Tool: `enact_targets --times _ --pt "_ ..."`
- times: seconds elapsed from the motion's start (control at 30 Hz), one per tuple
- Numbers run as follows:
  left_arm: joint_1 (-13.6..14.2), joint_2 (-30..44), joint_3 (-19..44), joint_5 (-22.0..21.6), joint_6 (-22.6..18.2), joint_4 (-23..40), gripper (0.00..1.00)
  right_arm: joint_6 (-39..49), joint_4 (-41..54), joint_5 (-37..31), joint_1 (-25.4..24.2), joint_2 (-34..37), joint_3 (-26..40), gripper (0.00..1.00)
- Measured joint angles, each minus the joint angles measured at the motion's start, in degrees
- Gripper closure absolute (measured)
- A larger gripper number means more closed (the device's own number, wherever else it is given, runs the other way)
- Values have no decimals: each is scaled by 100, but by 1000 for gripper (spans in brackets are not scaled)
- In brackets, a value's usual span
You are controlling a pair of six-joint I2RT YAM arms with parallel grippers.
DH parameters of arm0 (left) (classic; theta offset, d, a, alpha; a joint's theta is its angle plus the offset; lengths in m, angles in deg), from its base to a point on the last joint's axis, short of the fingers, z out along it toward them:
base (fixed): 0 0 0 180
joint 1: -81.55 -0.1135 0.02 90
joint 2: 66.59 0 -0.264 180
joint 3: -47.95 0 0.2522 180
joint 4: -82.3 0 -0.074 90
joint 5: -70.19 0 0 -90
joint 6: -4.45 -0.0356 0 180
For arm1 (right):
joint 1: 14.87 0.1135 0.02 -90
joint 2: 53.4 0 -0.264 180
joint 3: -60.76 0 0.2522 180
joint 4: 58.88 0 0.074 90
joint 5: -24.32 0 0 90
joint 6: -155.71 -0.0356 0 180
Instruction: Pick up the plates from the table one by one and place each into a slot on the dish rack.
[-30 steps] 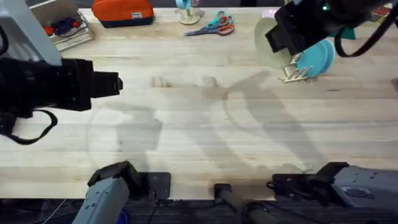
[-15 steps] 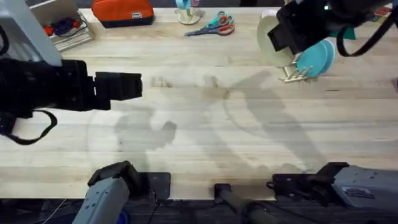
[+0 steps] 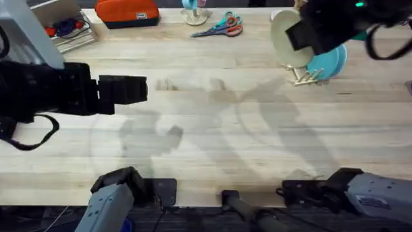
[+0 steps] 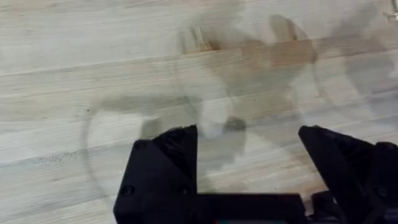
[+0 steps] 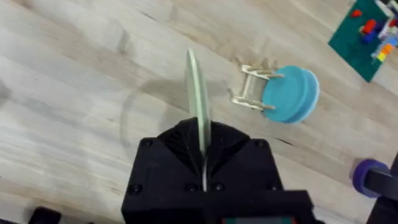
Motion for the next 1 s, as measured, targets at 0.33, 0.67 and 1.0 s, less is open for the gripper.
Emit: enact_targets --times 0.33,0.67,1.0 --pt "0 0 0 -2 -2 0 7 266 100 663 -1124 -699 2 970" --pt "0 0 0 -4 -2 1 7 670 295 1009 -2679 -1008 22 970" --pt "0 0 0 -15 -2 2 7 917 313 1051 -3121 -934 26 971"
